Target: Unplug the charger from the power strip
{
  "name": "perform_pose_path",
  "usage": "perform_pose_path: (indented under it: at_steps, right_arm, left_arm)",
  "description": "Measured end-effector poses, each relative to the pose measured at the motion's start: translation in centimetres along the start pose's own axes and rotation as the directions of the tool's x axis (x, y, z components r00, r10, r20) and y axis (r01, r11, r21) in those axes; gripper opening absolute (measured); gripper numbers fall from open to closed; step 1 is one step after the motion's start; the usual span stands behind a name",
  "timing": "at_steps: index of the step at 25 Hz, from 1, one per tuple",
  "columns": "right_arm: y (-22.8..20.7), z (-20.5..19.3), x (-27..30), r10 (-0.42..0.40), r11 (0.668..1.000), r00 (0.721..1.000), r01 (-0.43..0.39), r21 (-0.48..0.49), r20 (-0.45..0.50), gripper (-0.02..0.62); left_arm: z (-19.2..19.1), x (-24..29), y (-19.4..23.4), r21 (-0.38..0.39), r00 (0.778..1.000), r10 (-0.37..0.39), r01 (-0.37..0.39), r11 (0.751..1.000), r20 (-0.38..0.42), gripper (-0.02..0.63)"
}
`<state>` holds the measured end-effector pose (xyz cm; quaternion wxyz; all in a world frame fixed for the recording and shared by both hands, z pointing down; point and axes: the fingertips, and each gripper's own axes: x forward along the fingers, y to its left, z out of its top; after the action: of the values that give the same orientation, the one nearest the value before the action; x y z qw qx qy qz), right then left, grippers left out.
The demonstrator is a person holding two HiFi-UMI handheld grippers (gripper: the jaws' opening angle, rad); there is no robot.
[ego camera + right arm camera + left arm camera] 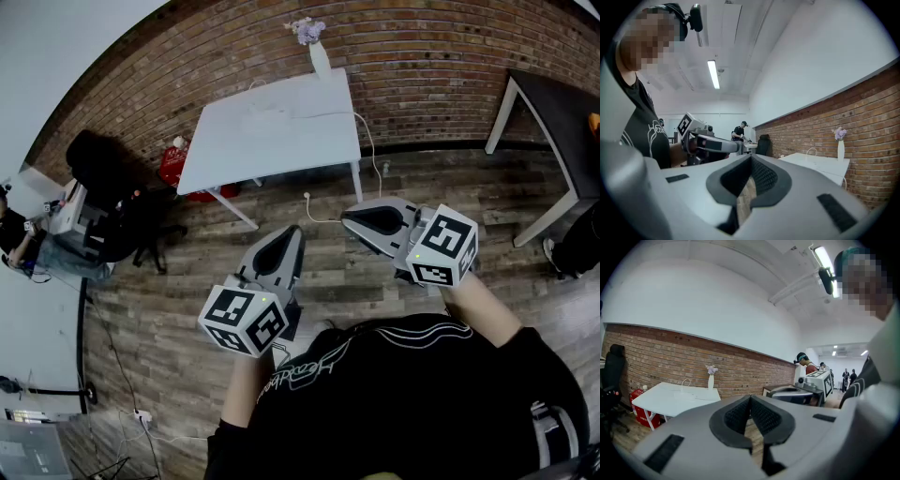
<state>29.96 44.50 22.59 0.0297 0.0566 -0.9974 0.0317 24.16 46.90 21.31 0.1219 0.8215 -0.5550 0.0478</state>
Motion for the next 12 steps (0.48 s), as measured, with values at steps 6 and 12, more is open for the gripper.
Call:
perform_pose_path:
  at_steps: [6,12]
  right_arm:
    - [-1.1,-0.4,0.2,0.005,1.0,1.0,-0.005,0.019,0.011,-0.006]
    - [-2.0,-1.5,1.2,0.005,0.999,1.0,-0.004,0.045,-0.007,-0.005]
  left_arm:
    - [-0.2,1.0,0.6,-0.005,1.0,0.005,-0.005,1.0,-0.017,0.003]
    - [-1.1,1.9,2.1,-0.071,1.0,-0.015,0.013,0.997,-0.023,0.003]
